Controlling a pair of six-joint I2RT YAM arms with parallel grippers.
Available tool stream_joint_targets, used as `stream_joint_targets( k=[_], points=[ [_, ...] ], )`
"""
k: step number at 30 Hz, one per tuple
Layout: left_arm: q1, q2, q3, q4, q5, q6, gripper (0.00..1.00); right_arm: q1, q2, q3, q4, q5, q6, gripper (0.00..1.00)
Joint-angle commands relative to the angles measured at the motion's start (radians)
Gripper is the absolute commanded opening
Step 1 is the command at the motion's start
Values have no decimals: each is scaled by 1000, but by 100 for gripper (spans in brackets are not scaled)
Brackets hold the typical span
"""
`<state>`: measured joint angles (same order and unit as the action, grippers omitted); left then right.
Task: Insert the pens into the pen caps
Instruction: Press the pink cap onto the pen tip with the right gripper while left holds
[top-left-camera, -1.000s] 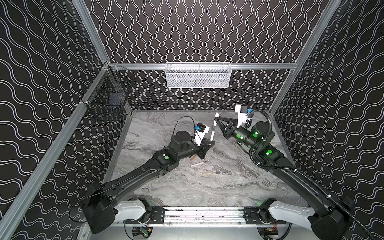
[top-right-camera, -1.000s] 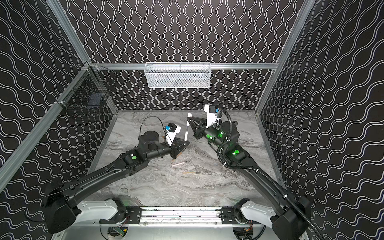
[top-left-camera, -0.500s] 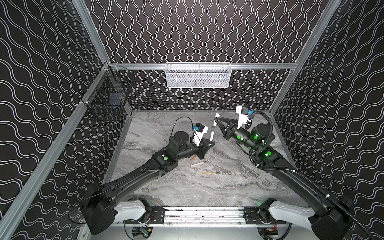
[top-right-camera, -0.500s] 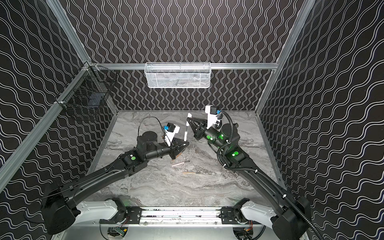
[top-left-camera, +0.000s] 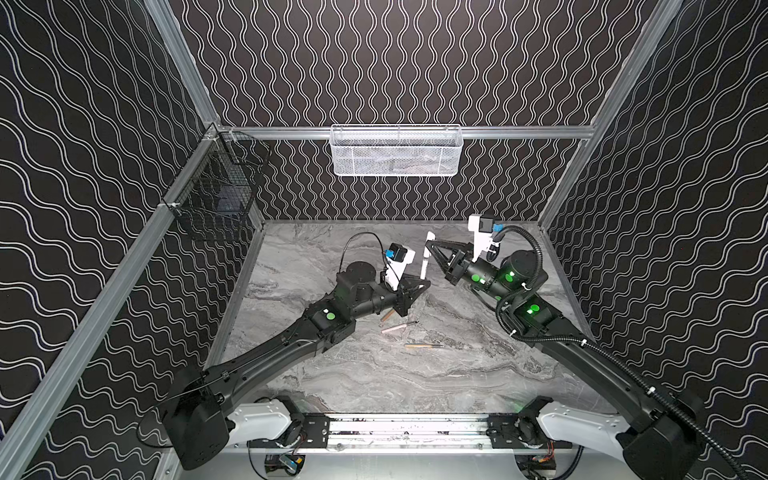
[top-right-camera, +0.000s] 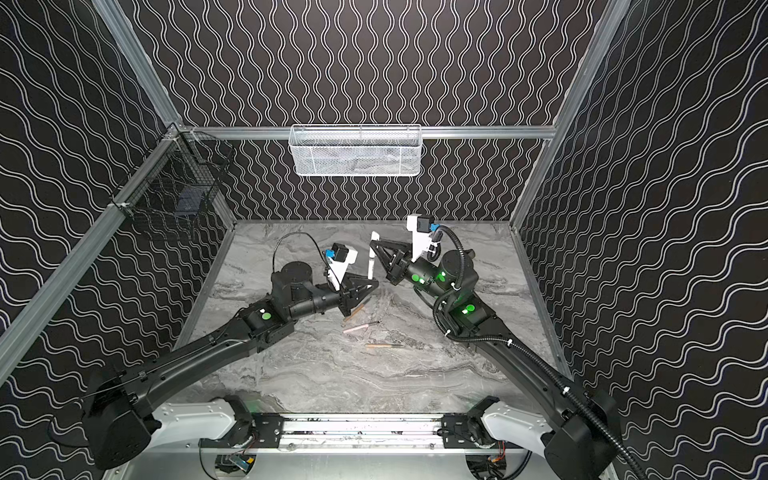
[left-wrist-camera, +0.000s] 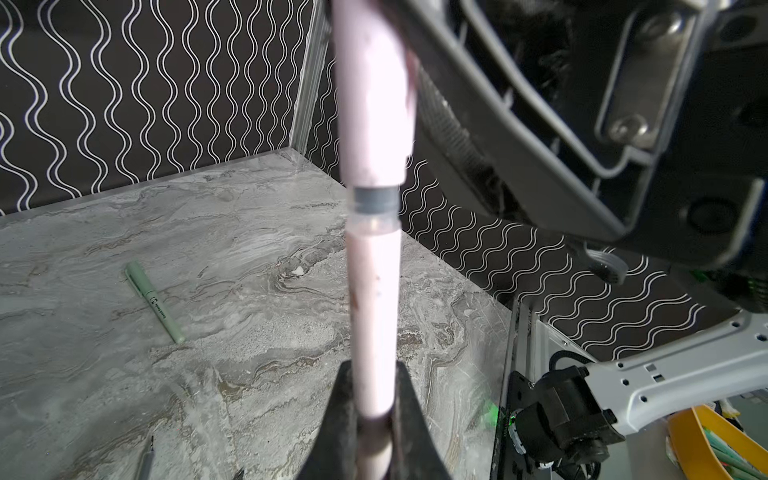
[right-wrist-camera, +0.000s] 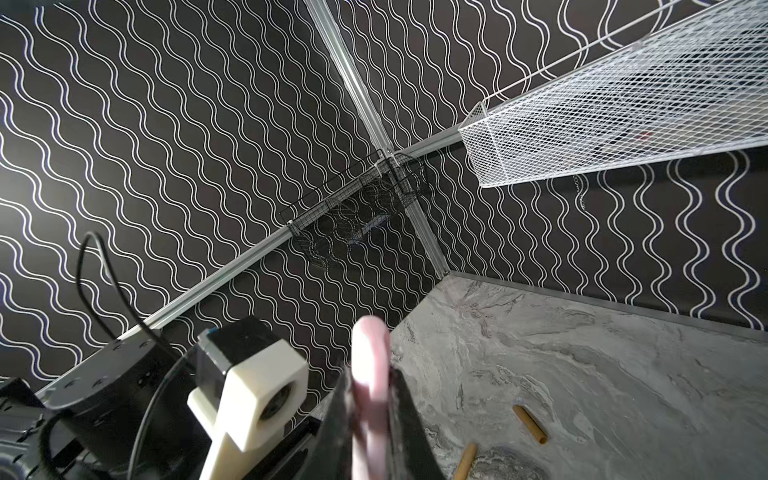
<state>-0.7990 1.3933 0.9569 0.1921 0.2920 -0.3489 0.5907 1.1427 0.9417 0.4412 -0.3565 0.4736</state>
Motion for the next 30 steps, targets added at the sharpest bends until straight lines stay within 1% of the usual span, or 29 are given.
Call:
stream_joint_targets(
  k=[1, 3, 11, 13, 14, 15, 18, 21, 26, 30],
  points=[
    [3, 1, 3, 96, -1, 1, 0, 1, -6, 5, -29, -18, -12, 7],
    [3, -1, 6, 93, -4, 3, 0, 2, -2, 9, -55, -19, -26, 8],
    [11, -2, 10, 77, -13, 29, 0, 4, -2, 29, -168, -41, -90, 18],
    [11, 4, 18, 65, -9, 37, 0, 5, 3, 48, -204, -53, -99, 24],
    [12, 9, 24, 55, -7, 42, 0, 6, 4, 48, -217, -55, -103, 29],
    [11, 14, 29, 47, -6, 47, 0, 5, 2, 49, -231, -51, -108, 36],
    [11, 28, 37, 34, -7, 63, 0, 3, -4, 113, -275, -36, -120, 41],
    [12, 35, 43, 27, 10, 78, 0, 3, -3, 169, -339, -7, -151, 49],
    [11, 36, 39, 39, 24, 95, 0, 1, 24, 261, -438, 6, -188, 51],
    [11, 27, 30, 58, 33, 103, 0, -4, 41, 311, -493, 41, -209, 49]
  ],
)
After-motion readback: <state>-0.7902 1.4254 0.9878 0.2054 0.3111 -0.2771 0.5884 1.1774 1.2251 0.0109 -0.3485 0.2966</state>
